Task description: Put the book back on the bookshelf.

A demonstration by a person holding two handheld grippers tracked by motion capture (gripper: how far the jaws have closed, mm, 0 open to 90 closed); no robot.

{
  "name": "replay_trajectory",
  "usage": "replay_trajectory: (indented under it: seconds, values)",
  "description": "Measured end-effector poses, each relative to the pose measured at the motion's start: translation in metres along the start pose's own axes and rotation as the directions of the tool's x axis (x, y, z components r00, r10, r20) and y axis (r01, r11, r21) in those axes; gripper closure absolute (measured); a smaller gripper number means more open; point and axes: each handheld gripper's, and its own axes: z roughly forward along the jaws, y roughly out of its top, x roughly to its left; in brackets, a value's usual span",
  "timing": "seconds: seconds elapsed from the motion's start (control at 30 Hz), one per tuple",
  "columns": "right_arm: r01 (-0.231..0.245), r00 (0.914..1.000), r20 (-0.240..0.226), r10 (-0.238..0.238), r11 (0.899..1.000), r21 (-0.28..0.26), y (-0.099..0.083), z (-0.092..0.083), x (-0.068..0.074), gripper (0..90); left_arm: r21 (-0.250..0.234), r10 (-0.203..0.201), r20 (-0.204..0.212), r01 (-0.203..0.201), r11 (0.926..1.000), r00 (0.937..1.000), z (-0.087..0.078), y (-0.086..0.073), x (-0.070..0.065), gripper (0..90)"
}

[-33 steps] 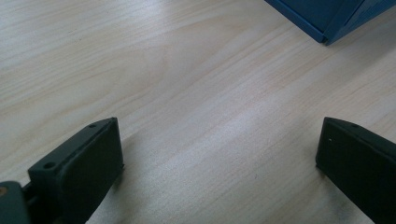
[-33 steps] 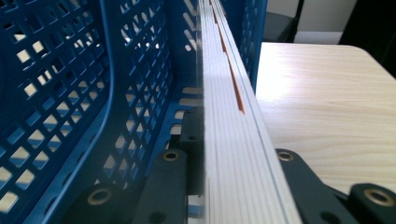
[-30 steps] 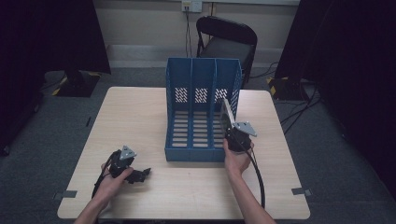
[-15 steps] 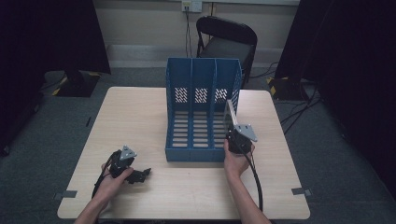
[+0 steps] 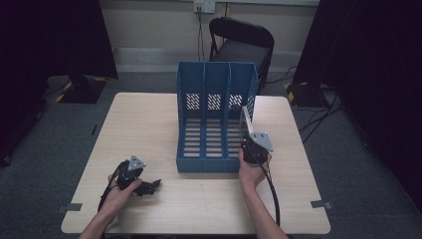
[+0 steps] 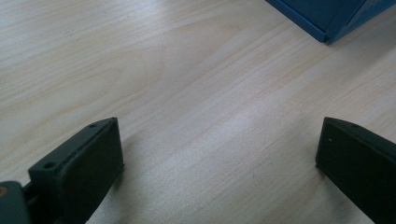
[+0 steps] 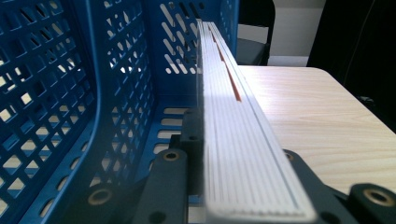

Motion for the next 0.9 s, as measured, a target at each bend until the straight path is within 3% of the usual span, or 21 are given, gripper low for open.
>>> replay_trajectory:
  seconds: [0.13,0.47,0.9]
  values:
    - [-0.007,0.9996,0.026,0.007,1.000,-0.001,-0.0008,-0.0007,0.0012,76.2,0.000,0.000,0.000,0.000,1.0000,1.0000,0.0000,0.0000,0.0000,0.1]
    - [-0.018,0.9990,0.040,0.017,1.000,0.008,-0.0025,-0.0005,0.0020,75.9,0.000,0.000,0.000,0.000,1.0000,1.0000,0.0000,0.0000,-0.0001,0.1]
    - [-0.012,0.9998,0.014,0.013,1.000,-0.010,0.0007,-0.0009,-0.0007,73.2,0.003,0.002,0.007,-0.002,1.0000,1.0000,0.0007,0.0008,-0.0003,0.0]
